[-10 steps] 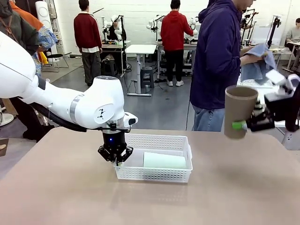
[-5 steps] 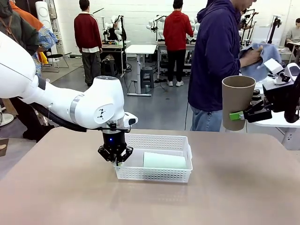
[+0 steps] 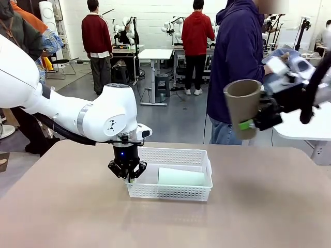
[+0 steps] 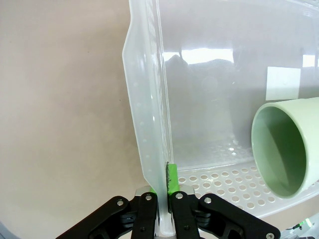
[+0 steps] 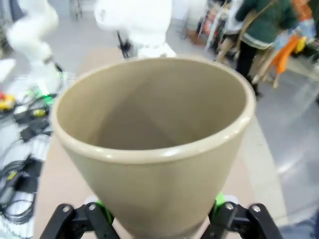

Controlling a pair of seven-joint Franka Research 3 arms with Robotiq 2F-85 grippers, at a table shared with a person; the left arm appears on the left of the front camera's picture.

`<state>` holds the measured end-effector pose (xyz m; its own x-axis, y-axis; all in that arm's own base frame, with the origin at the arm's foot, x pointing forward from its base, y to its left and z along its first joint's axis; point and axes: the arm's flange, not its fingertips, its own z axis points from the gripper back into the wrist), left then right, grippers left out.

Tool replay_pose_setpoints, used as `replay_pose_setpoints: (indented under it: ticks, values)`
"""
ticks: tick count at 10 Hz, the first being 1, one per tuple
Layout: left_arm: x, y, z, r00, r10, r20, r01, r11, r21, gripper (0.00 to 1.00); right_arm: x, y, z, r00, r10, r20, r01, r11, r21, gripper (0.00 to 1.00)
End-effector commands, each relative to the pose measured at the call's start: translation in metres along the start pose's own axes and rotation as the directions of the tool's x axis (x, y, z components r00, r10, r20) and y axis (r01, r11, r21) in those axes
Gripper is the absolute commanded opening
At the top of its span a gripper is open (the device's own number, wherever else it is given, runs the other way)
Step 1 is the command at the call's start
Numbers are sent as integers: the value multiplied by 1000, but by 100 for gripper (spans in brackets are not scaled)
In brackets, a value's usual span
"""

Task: Clean and organize the cups into the basket.
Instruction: Pick up the Reusable plastic cup from the right side of the table and stack it inside the Organizing basket in the center of the table.

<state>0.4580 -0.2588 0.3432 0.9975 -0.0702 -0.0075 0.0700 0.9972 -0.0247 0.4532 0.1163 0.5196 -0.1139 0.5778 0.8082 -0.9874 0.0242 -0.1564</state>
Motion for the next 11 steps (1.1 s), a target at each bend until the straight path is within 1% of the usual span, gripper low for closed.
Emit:
replay_pose_setpoints:
  ticks: [1, 2, 3, 4, 5, 7, 8, 10, 11]
  values:
    - [-1, 0, -1, 1000, 0, -2, 0, 1000, 3, 0, 42, -39, -60, 968, 26, -248, 2, 994, 112, 81]
    - [-1, 0, -1, 1000, 0, -2, 0, 1000, 3, 0, 57, -42, -98, 926, 78, -369, -14, 985, 172, 81]
    - [-1, 0, -1, 1000, 0, -2, 0, 1000, 3, 0, 62, -40, -129, 886, 112, -449, -11, 975, 221, 81]
    - [-1, 0, -1, 1000, 0, -2, 0, 1000, 3, 0, 62, -36, -157, 849, 135, -511, 6, 964, 265, 81]
    - [-1, 0, -1, 1000, 0, -2, 0, 1000, 3, 0, 60, -31, -180, 826, 153, -543, 15, 956, 292, 81]
    - [-1, 0, -1, 1000, 0, -2, 0, 1000, 3, 0, 44, -24, -210, 797, 164, -581, 34, 948, 316, 81]
    - [-1, 0, -1, 1000, 0, -2, 0, 1000, 3, 0, 34, -25, -219, 790, 153, -594, 40, 953, 299, 81]
    - [-1, 0, -1, 1000, 0, -2, 0, 1000, 3, 0, 16, -34, -237, 802, 133, -583, 44, 959, 280, 81]
    - [-1, 0, -1, 1000, 0, -2, 0, 1000, 3, 0, 1, -46, -260, 823, 122, -554, 33, 965, 261, 81]
